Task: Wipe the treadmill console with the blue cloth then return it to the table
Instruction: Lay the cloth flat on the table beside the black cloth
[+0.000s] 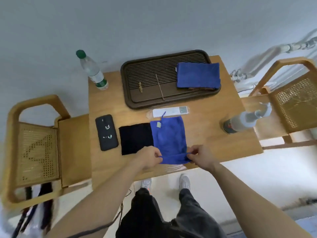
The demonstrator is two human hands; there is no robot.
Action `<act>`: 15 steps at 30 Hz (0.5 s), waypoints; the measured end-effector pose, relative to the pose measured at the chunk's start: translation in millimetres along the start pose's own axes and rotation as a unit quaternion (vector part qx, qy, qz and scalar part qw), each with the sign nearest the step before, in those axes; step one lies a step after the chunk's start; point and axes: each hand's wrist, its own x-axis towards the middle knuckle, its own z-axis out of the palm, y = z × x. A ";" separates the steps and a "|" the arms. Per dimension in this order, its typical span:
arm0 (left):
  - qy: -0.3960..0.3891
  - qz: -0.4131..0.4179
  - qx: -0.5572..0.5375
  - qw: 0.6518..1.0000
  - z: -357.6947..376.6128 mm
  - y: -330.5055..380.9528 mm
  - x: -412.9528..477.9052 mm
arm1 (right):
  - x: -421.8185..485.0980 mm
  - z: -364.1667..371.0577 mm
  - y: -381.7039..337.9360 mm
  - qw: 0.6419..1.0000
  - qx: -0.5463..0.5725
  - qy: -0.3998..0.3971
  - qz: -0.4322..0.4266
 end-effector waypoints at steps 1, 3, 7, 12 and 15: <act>0.015 -0.025 -0.020 0.999 4.8 1.2 2.6 | 8.8 -1.1 0.0 1.000 -0.004 -0.011 -0.003; 0.076 -0.066 -0.080 0.992 4.0 6.8 9.7 | 29.0 -5.9 -6.0 1.000 0.014 -0.013 -0.014; 0.214 -0.092 -0.215 0.948 -20.0 20.5 35.6 | 71.4 -20.0 -41.5 0.996 0.078 0.018 -0.032; 0.317 -0.099 -0.227 0.915 -24.0 30.3 74.1 | 119.4 -19.4 -50.9 0.989 0.121 0.078 -0.018; 0.342 -0.077 -0.062 0.934 0.5 28.6 73.0 | 109.8 -10.1 -31.8 0.992 0.036 0.115 0.029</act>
